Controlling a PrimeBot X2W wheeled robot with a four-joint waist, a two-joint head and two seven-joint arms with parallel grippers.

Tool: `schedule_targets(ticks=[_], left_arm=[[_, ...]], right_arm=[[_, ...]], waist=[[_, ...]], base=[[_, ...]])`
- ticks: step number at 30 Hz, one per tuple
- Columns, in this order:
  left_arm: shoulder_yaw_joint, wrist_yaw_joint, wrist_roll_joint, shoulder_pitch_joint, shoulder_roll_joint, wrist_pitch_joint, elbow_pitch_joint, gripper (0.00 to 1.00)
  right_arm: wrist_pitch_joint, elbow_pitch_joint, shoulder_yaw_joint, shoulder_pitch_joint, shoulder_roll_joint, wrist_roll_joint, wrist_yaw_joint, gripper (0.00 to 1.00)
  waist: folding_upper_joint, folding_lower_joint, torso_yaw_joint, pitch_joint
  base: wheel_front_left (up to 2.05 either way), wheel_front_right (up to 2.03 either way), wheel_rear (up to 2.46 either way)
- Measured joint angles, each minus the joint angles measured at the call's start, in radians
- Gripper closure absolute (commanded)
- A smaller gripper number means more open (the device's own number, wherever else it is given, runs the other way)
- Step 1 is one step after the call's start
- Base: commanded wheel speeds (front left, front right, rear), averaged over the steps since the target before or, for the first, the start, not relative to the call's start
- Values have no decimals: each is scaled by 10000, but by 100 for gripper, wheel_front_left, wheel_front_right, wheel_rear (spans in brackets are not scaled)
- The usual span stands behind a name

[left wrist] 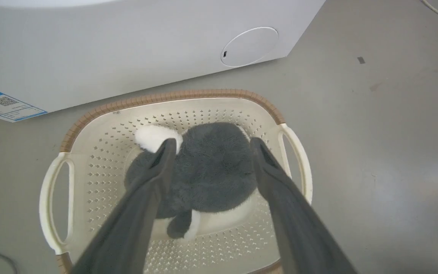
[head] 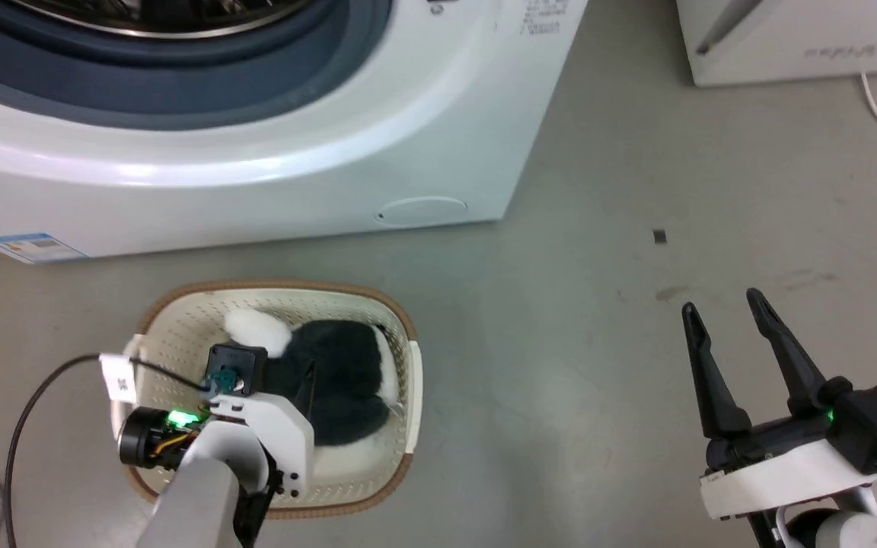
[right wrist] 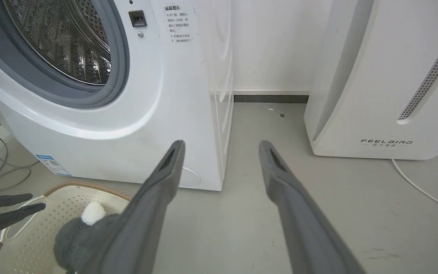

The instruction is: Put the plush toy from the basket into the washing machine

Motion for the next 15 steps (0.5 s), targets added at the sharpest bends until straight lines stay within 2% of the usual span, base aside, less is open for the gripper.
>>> schedule_targets(ticks=[15], left_arm=[[-755,-188,-261,-1809,790,1009,1931,0]], right_arm=[[-341,-155,222,-291,0,535,0,0]], waist=[[0,0,-661,1685]], base=[[0,0,0]])
